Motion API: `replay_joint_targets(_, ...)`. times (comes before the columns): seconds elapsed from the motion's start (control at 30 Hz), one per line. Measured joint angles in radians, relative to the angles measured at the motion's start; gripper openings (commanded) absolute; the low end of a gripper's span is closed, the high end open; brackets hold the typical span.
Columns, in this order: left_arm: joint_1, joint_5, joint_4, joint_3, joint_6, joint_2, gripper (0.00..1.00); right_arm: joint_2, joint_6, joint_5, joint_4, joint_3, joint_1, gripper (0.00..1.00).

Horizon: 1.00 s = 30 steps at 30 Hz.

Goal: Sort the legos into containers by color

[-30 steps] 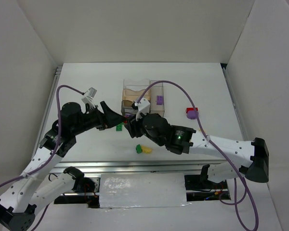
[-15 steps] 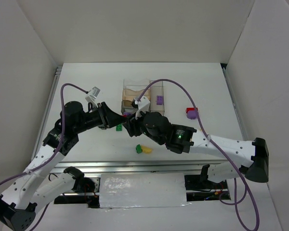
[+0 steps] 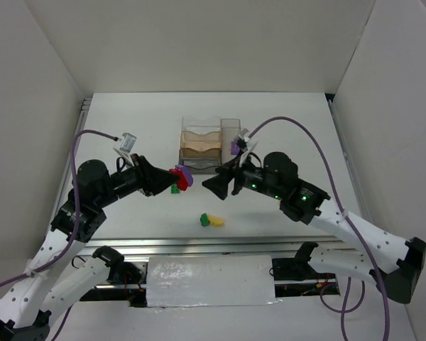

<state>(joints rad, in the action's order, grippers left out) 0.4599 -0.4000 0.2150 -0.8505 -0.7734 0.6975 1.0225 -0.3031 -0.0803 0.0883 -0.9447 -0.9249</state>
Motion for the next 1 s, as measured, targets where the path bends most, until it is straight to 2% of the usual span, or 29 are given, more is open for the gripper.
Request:
replay_joint_targets(0.13, 0.000, -0.080, -0.048, 0.022, 0.070, -0.061, 0.00, -0.142, -0.003, -0.307, -0.009, 0.066, 0.102, 0.77)
replay_joint_targets(0.3, 0.001, -0.264, -0.148, 0.064, 0.097, -0.086, 0.00, -0.126, -0.021, -0.553, -0.097, 0.063, 0.114, 0.74)
replay_joint_targets(0.43, 0.001, -0.386, -0.248, 0.112, 0.083, -0.085, 0.00, -0.059, -0.052, -0.622, -0.169, 0.064, 0.114, 0.73)
replay_joint_targets(0.57, 0.001, -0.445, -0.302, 0.137, 0.062, -0.085, 0.00, -0.016, -0.086, -0.665, -0.248, 0.064, 0.112, 0.70)
replay_joint_targets(0.63, 0.001, -0.467, -0.321, 0.138, 0.057, -0.080, 0.00, 0.001, -0.093, -0.672, -0.274, 0.060, 0.104, 0.58)
replay_joint_targets(0.67, 0.001, -0.473, -0.333, 0.138, 0.056, -0.078, 0.00, 0.011, -0.095, -0.679, -0.284, 0.056, 0.097, 0.48)
replay_joint_targets(0.73, 0.000, -0.478, -0.352, 0.143, 0.043, -0.074, 0.00, 0.024, -0.100, -0.693, -0.303, 0.047, 0.084, 0.47)
replay_joint_targets(0.9, 0.002, -0.476, -0.353, 0.146, 0.041, -0.071, 0.00, 0.055, -0.113, -0.712, -0.349, 0.040, 0.074, 0.51)
replay_joint_targets(0.93, 0.002, -0.471, -0.349, 0.146, 0.042, -0.071, 0.00, 0.059, -0.116, -0.714, -0.357, 0.040, 0.074, 0.47)
replay_joint_targets(0.97, 0.002, -0.468, -0.346, 0.146, 0.042, -0.068, 0.00, 0.063, -0.119, -0.716, -0.367, 0.040, 0.074, 0.31)
replay_joint_targets(1.0, 0.002, -0.469, -0.346, 0.146, 0.045, -0.064, 0.00, 0.064, -0.128, -0.717, -0.372, 0.040, 0.074, 0.19)
